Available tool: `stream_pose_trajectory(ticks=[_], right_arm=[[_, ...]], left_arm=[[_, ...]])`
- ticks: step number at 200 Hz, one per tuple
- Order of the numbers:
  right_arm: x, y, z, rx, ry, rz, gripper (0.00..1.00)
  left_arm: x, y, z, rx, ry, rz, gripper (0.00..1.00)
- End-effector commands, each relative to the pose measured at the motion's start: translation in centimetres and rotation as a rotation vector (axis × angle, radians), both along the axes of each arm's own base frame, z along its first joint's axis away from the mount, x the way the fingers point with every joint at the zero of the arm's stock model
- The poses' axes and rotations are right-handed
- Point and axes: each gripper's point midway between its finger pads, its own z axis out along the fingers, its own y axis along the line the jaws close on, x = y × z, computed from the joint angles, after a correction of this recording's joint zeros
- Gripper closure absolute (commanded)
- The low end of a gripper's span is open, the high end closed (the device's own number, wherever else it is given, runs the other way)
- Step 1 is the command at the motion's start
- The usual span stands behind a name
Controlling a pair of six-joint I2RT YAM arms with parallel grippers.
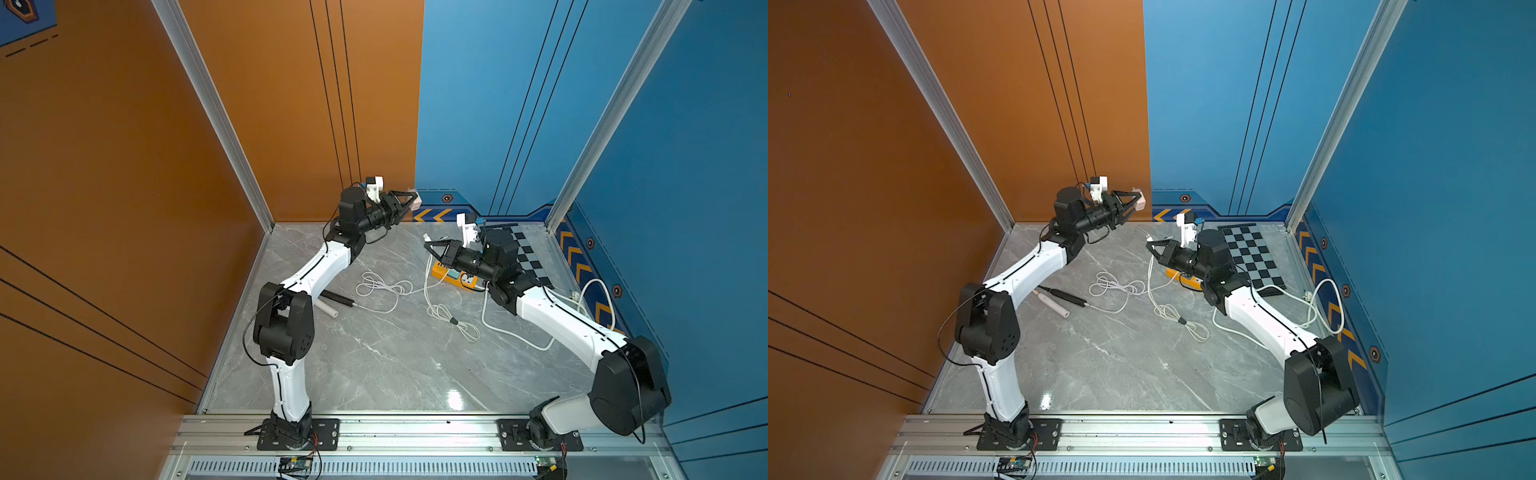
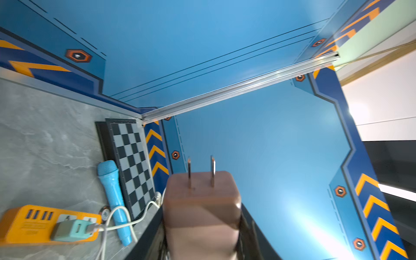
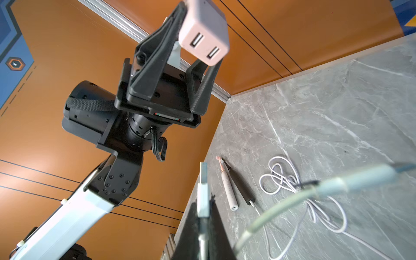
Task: Charge the electric toothbrush
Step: Insert the charging cable into the plug.
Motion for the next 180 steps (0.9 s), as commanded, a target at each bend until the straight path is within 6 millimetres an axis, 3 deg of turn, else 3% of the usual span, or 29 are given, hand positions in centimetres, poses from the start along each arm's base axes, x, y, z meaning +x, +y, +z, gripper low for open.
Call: stream_pose_trajectory(ticks=[1,60,102,180], right_arm=[[0.3,0.2,3.9,0.087,-0.067,0.020,1.00],[1.2,-1.7,7.5,0.155,-0.127,-0.018,1.00],[1.8,-1.3,7.8,0.189,-0.117,0.001,1.00],[2.8,-0.3,8.3,0.215,-0.106,0.022,1.00]], left_arm=[[-2.0,-0.7,3.2,-0.118,-0.100,-0.094,1.00],[-3.8,-1.0,1.9,-0.136,-0.087,-0.119,1.00],[-4.0,-1.1,2.9,-0.223,-0.094,-0.124,1.00],[-4.6,-2.3,3.0,-0.232,-0.100,-0.148,1.00]])
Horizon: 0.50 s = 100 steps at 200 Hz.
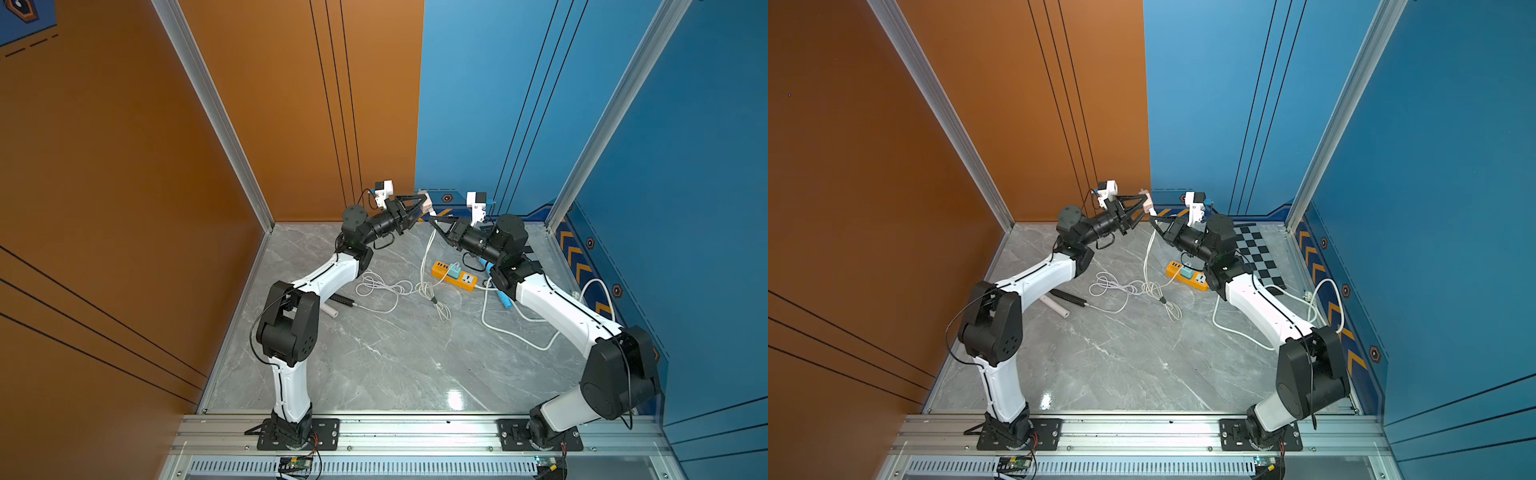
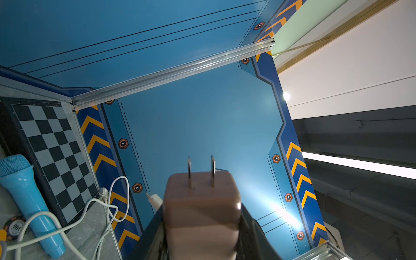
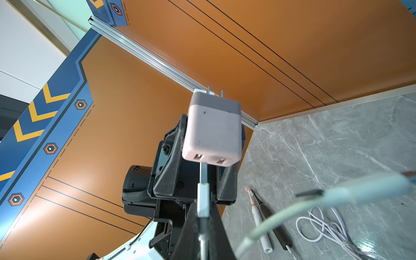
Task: Charge the electric toothbrush
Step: Insert the charging cable into the plug.
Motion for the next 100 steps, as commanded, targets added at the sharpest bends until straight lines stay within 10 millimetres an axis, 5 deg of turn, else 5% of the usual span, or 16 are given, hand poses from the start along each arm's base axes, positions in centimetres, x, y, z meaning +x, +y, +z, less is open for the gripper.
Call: stream_pose_trajectory(ticks=[1,100], right_arm=[[-0.23,0.68,2.50,0.044,-0.055,0.034,1.00],[0.32,0.73,3.12,0.094,-0.034,0.038,1.00]], left_arm=[[-0.68,-0.20,1.57,-0.030,-0.055,-0.004,1.00],[-1.45,-0.81,1.28,-0.007,-0.091,-0.009,1.00]])
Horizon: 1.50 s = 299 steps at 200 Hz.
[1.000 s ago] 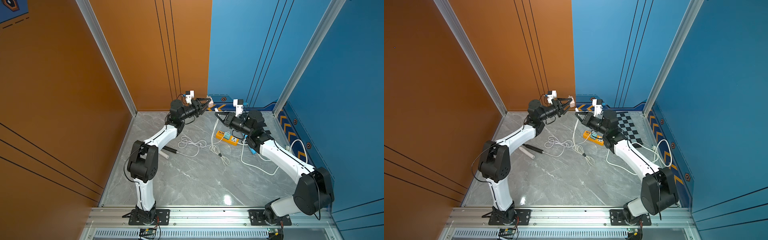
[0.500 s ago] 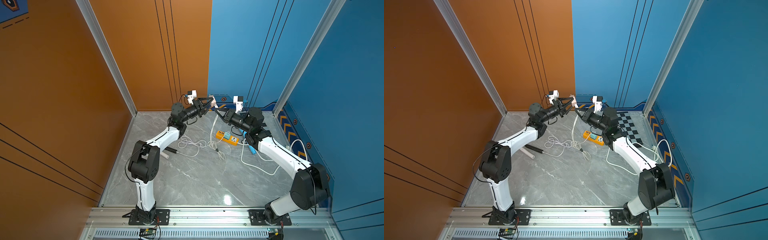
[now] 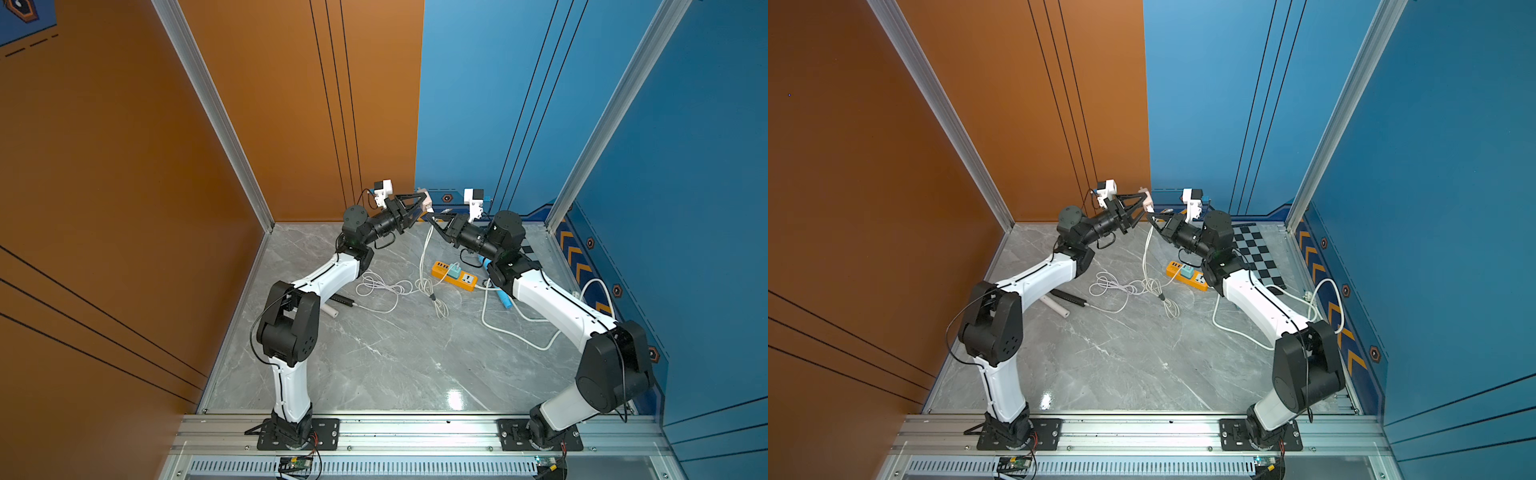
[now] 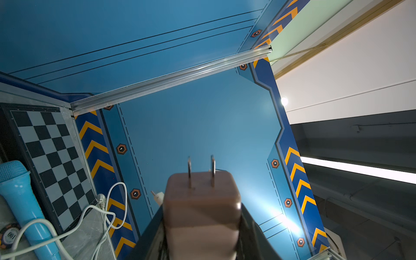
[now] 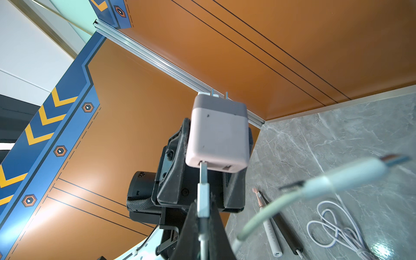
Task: Charge the electric toothbrush
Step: Insert the charging cable into the plug.
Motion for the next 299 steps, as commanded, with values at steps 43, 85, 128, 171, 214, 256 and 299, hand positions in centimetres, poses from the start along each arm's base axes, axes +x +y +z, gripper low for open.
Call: stream_pose_trajectory(ticks=[43,85,128,171,214,256,299], right_arm=[[0.5,0.0,2.9,0.090,-0.011,-0.001,1.00],[1.1,-1.5,3.5,0.148,0.009,-0.051,1.00],[1.4,-2.3,3.6,0.153,0.008,-0.085,1.00],[1.3,-2.2,4.1,0.153,-0.006,-0.073,1.00],[1.3,-2.0,3.8,0.037,-0.042,-0.040,1.00],[0.9,-1.4,5.6,0.018,-0.086,0.014,1.00],[-0.3,0.0,5.4,-0.054,-0.080,0.095,1.00]], left_arm=[[-3.2,-1.7,1.7,0.026,-0.150,-0.063,1.00],[-3.5,-1.6,2.0,0.011,-0.153,-0.068,1.00],[-3.7,-1.5,2.2,-0.003,-0.155,-0.070,1.00],[-4.0,-2.0,2.3,0.003,-0.171,-0.082,1.00],[-7.7,-4.0,2.6,0.050,-0.269,-0.199,1.00],[-12.6,-6.3,2.4,0.080,-0.346,-0.309,1.00],[-14.6,-8.6,-1.8,0.129,-0.305,-0.419,1.00]])
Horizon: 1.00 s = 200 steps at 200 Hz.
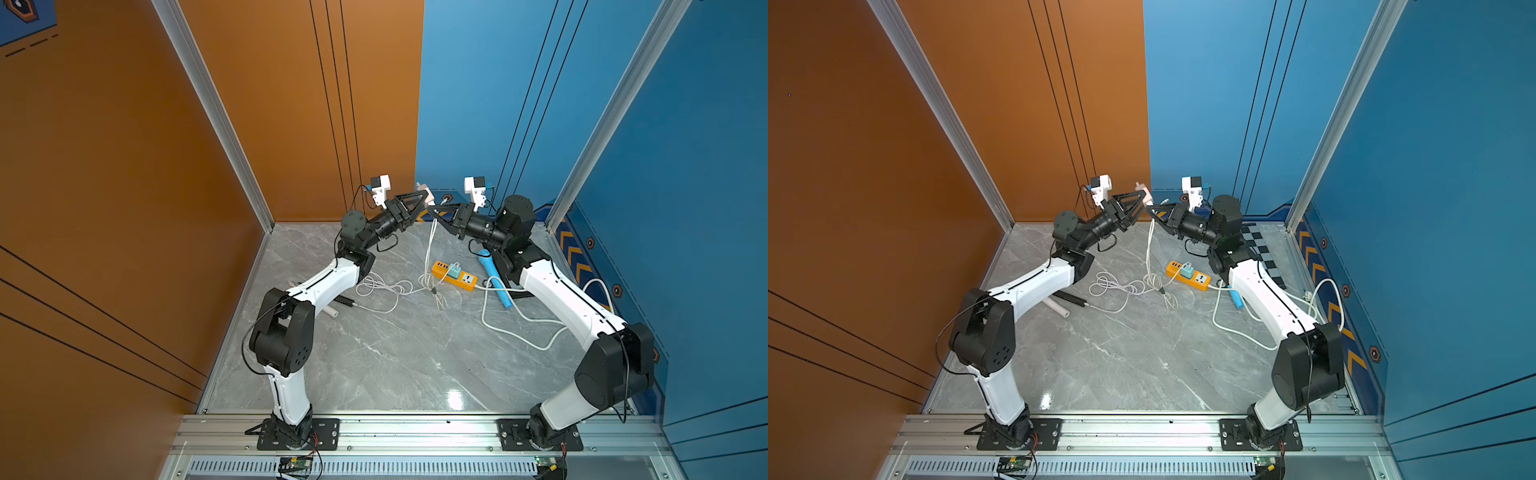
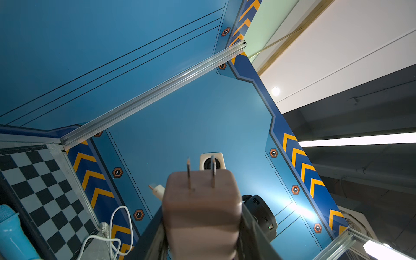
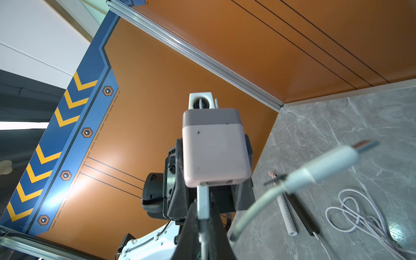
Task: Charge the electric toothbrush
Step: Insert the charging cable into the plug, then place the plug at the center of the board.
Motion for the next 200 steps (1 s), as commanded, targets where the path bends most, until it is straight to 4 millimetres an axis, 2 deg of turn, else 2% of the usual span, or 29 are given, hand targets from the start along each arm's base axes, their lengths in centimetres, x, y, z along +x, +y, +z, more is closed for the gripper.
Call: stream_pose_trajectory(ticks=[1,34,48,67,81,87,98,118,136,145,147,150,160,176,200], right_arm=[[1.1,0.1,2.0,-0.034,-0.096,-0.061,1.00],[0.7,-0.3,1.1,-0.112,-0.091,-0.068,1.00],[0.8,-0.4,1.2,-0.134,-0.094,-0.069,1.00],[0.7,-0.3,1.4,-0.143,-0.101,-0.069,1.00],[0.2,-0.4,0.8,-0.178,-0.101,-0.069,1.00],[-0.2,-0.5,0.0,-0.218,-0.100,-0.072,0.98],[-1.4,-0.9,-1.8,-0.326,-0.105,-0.078,0.88],[-4.4,-2.1,-5.5,-0.488,-0.111,-0.063,0.73],[-6.7,-3.3,-7.7,-0.534,-0.094,-0.043,0.62],[-7.7,-3.8,-8.3,-0.544,-0.093,-0.038,0.57],[-7.9,-3.9,-8.4,-0.546,-0.091,-0.038,0.56],[-8.1,-4.1,-8.6,-0.548,-0.091,-0.041,0.55],[-8.6,-4.6,-9.1,-0.558,-0.087,-0.057,0.53],[-8.6,-5.3,-10.0,-0.590,-0.078,-0.092,0.53],[-7.2,-6.0,-13.7,-0.722,-0.013,-0.201,0.57]], left_arm=[[-11.5,-8.1,-4.6,0.183,-0.106,-0.471,1.00],[-14.3,-8.6,-4.1,0.202,-0.176,-0.539,1.00],[-15.2,-9.0,-4.9,0.213,-0.172,-0.569,1.00],[-15.4,-9.5,-6.7,0.226,-0.130,-0.578,1.00],[-14.5,-8.9,-7.5,0.231,-0.101,-0.546,1.00],[-13.9,-8.3,-7.6,0.231,-0.092,-0.516,1.00],[-12.4,-6.6,-7.5,0.226,-0.082,-0.444,1.00],[-9.2,-2.5,-7.8,0.232,-0.061,-0.285,1.00],[-7.6,0.6,-10.3,0.338,-0.025,-0.159,1.00],[-7.7,1.5,-11.6,0.441,-0.030,-0.103,1.00],[-7.9,1.8,-13.0,0.483,-0.012,-0.095,1.00],[-8.1,2.1,-13.8,0.532,-0.010,-0.076,1.00],[-9.4,3.0,-16.3,0.721,-0.016,-0.026,1.00],[-11.5,4.8,-18.9,0.969,-0.044,0.049,1.00],[-13.3,7.2,-21.3,1.049,0.001,0.102,1.00]])
